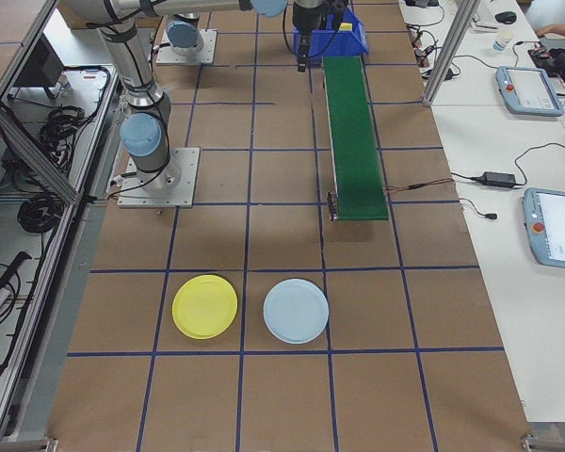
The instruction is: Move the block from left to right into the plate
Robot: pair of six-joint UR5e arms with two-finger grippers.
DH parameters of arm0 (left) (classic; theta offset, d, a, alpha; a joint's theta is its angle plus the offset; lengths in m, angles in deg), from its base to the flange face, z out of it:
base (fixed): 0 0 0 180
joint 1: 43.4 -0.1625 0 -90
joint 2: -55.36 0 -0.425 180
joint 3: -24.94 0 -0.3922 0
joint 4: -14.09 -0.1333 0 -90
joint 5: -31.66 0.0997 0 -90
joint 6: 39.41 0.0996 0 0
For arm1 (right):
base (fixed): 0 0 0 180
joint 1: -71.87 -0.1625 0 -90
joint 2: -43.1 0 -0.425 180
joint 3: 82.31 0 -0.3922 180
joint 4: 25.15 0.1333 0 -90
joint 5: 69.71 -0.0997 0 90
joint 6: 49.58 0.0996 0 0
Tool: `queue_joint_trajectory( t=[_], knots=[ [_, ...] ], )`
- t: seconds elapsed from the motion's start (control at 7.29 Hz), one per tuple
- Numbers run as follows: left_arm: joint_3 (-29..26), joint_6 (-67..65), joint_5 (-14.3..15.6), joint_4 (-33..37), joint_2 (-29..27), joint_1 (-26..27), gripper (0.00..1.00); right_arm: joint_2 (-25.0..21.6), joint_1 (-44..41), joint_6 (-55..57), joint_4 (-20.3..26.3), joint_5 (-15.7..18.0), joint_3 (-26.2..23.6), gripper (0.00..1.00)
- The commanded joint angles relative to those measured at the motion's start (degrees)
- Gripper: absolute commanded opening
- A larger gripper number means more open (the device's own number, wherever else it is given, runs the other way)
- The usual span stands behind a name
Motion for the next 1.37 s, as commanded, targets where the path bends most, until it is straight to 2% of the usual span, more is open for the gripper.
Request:
queue_joint_trajectory(
  t=[0.0, 0.27, 0.55, 0.82, 0.96, 1.1, 1.24],
  knots=[
    [-3.6, -3.1, 0.1, -0.7, 5.2, 0.0, 0.23, 0.0, 0.0, 0.0, 0.0, 0.0, 0.0, 1.0],
    [-6.5, -3.3, -0.9, -0.3, 9.8, 0.2, 0.23, 0.0, 0.0, 0.0, 0.0, 0.0, 0.0, 1.0],
    [-7.9, -6.6, -6.0, -2.5, 9.7, 3.3, 0.23, 0.0, 0.0, 0.0, 0.0, 0.0, 0.0, 1.0],
    [-7.6, -16.4, -6.1, -4.7, 4.8, 11.1, 0.23, 0.0, 0.0, -0.1, 0.0, 0.0, 0.0, 1.0],
    [-7.6, -22.5, -6.1, -9.8, 1.4, 14.8, 0.23, 0.0, 0.0, -0.1, -0.1, 0.0, 0.0, 1.0],
    [-7.6, -27.3, -6.2, -13.7, -1.4, 17.4, 0.23, 0.0, 0.0, 0.0, 0.0, 0.0, -0.1, 1.0],
    [-7.6, -27.9, -6.2, -14.3, -2.8, 18.2, 0.23, 0.0, 0.0, 0.0, -0.1, 0.0, 0.0, 1.0]
  ],
)
